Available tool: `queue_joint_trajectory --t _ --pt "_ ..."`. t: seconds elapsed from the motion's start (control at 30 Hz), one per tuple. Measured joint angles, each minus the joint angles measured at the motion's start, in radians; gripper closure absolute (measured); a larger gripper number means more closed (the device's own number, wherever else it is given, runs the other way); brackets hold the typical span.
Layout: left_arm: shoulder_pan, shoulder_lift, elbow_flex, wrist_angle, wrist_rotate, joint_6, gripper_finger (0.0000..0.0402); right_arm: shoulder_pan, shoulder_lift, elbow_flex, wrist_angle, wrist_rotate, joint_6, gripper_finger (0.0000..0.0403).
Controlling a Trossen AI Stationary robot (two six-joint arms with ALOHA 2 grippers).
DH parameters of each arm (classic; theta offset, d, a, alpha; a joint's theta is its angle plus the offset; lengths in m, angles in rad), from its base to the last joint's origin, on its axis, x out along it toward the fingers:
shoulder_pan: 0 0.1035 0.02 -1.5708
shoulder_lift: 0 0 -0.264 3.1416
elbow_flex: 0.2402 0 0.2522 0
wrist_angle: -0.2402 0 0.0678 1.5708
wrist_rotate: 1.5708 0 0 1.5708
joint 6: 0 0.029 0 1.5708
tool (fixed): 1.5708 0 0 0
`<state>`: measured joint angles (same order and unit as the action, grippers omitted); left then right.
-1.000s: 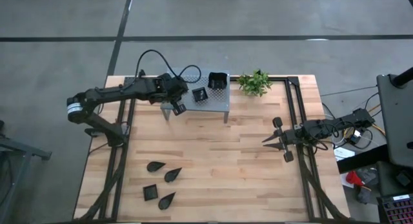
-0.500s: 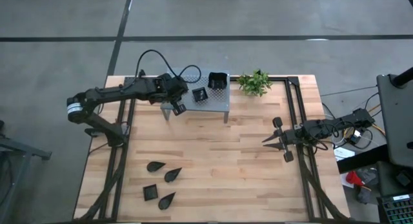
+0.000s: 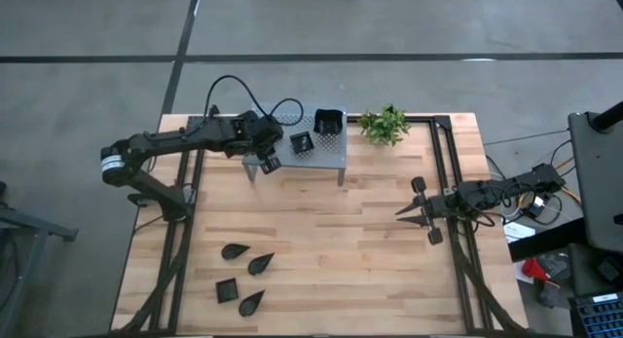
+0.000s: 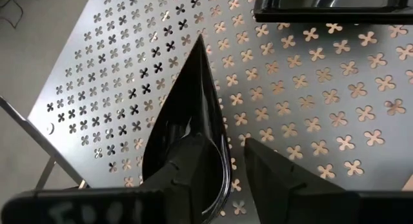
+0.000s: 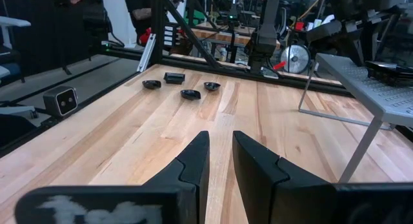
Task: Pick & Place Mini shaped plates
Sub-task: Put the black drop-shaped plate on the shelf, then stack the black drop-shaped plate on top of the black drop-shaped plate on the shelf
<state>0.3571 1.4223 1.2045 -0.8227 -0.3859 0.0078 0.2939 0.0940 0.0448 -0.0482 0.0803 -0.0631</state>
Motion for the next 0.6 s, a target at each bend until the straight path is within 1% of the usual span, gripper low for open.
queue_joint_trajectory --t 0.23,0.47,0.6 --pt "-0.002 -0.013 0.000 -0.014 0.004 0.000 0.0298 0.000 0.000 0.000 0.000 0.000 0.000 0.0339" --pt "-0.012 -0.058 0.009 -0.017 -0.005 0.005 0.0298 0.000 0.000 0.000 0.000 0.000 0.000 0.0339" --pt "-0.021 -0.088 0.012 -0.031 -0.004 -0.016 0.0298 0.000 0.000 0.000 0.000 0.000 0.000 0.0339"
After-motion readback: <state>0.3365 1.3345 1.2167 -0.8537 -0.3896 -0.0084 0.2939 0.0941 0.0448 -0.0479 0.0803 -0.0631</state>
